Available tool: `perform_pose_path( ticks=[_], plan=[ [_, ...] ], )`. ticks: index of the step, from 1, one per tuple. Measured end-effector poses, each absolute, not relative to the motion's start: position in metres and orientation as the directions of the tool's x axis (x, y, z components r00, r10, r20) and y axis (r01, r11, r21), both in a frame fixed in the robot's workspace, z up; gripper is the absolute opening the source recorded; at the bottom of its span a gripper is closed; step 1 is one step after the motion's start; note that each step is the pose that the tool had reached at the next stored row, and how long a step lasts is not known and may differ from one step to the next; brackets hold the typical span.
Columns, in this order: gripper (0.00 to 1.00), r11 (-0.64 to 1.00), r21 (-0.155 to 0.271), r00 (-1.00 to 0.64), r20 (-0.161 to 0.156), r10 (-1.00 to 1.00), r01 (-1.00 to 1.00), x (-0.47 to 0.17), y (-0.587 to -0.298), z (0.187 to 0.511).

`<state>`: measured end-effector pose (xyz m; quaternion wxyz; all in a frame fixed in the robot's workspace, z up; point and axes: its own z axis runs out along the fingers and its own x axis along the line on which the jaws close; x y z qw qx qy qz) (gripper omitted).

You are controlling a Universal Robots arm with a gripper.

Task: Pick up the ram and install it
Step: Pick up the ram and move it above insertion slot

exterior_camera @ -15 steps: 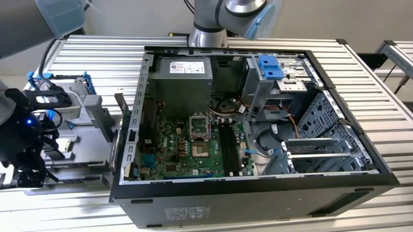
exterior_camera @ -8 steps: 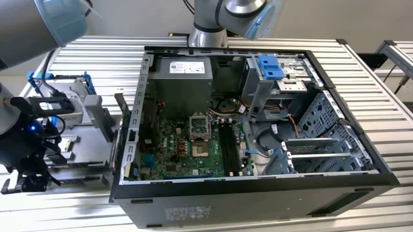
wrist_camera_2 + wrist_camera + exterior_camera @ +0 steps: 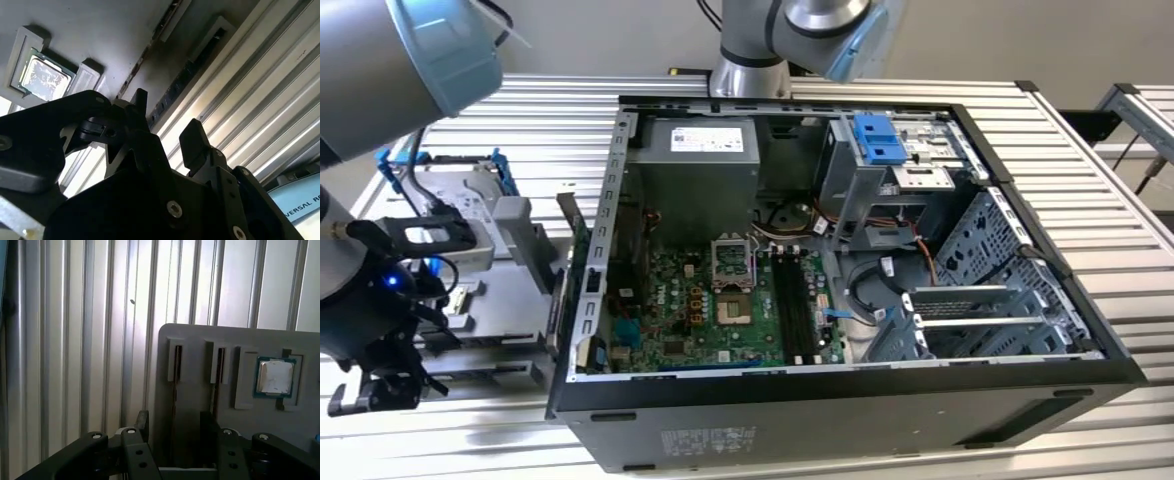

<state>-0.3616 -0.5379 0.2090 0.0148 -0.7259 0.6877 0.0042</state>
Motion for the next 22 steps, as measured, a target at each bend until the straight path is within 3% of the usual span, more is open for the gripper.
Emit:
perform_pose_path(
  ticks=[22],
  plan=[
    [0.00, -0.054, -0.016, 0.054, -0.026, -0.998, -0.998, -0.362, -0.538, 0.191]
  ],
)
